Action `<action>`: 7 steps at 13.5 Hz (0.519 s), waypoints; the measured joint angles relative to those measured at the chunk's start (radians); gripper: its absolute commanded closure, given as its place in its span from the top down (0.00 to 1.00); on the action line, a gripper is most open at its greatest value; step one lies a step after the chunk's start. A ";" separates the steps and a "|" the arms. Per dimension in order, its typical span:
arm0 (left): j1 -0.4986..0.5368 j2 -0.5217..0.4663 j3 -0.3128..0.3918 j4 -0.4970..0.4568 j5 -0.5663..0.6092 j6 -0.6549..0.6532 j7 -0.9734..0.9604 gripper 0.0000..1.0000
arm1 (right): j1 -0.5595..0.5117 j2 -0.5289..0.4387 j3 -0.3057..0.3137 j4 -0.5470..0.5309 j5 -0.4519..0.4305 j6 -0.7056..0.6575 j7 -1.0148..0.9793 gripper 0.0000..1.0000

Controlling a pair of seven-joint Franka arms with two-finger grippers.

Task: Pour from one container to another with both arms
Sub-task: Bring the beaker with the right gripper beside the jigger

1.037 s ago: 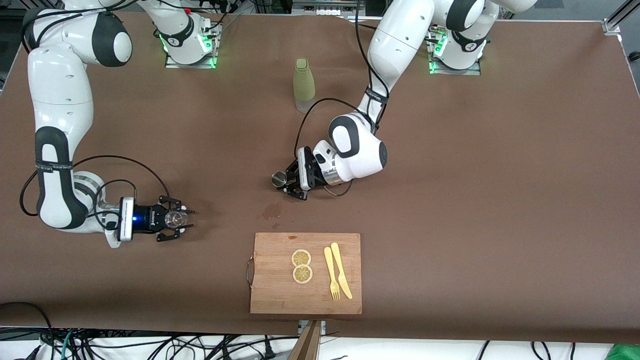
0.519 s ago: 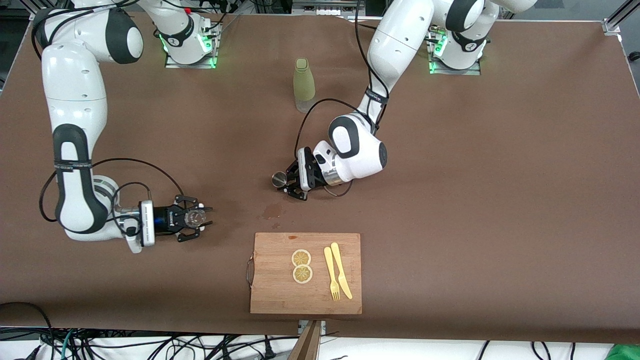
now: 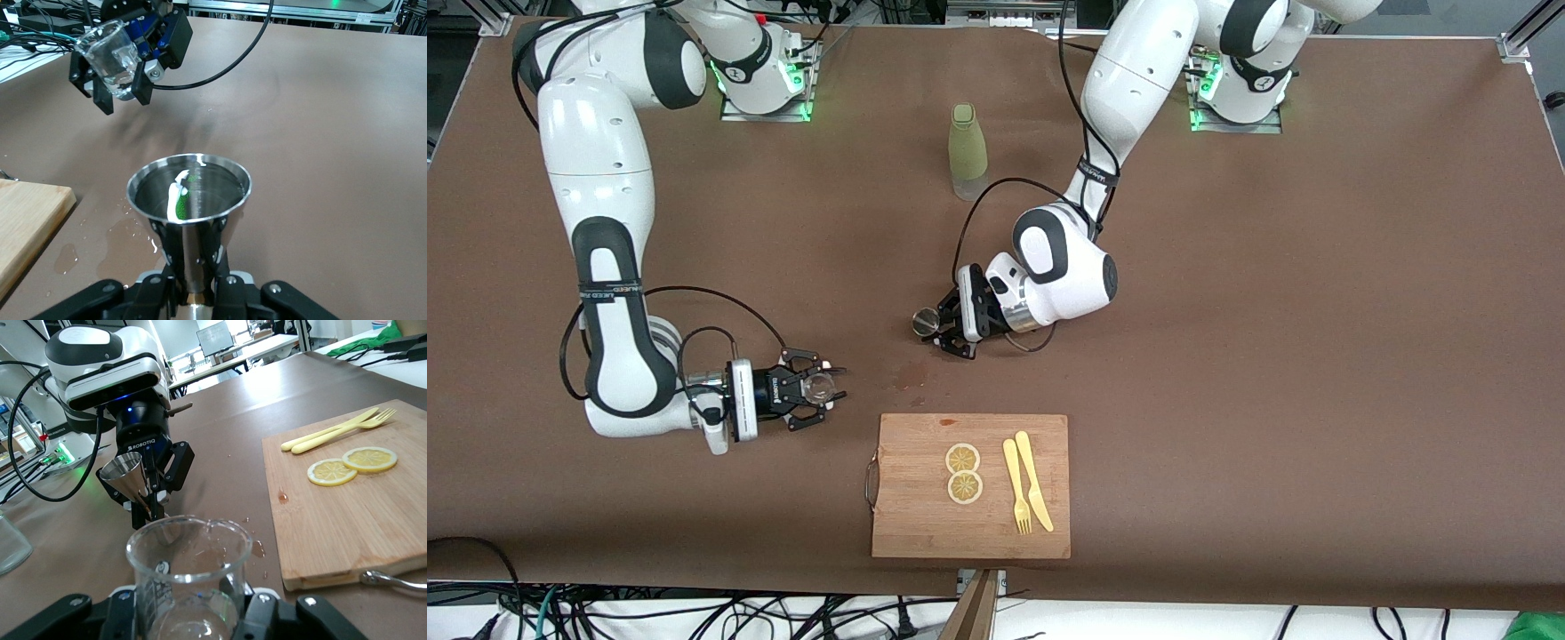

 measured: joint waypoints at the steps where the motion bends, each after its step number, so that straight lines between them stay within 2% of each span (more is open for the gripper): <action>1: 0.000 0.000 0.000 0.001 0.000 0.000 0.000 0.00 | 0.006 0.000 0.000 0.010 -0.012 0.001 0.009 0.42; 7: 0.000 0.002 0.004 0.006 0.000 0.000 0.000 0.00 | 0.022 -0.048 0.005 0.041 -0.126 -0.004 0.104 0.42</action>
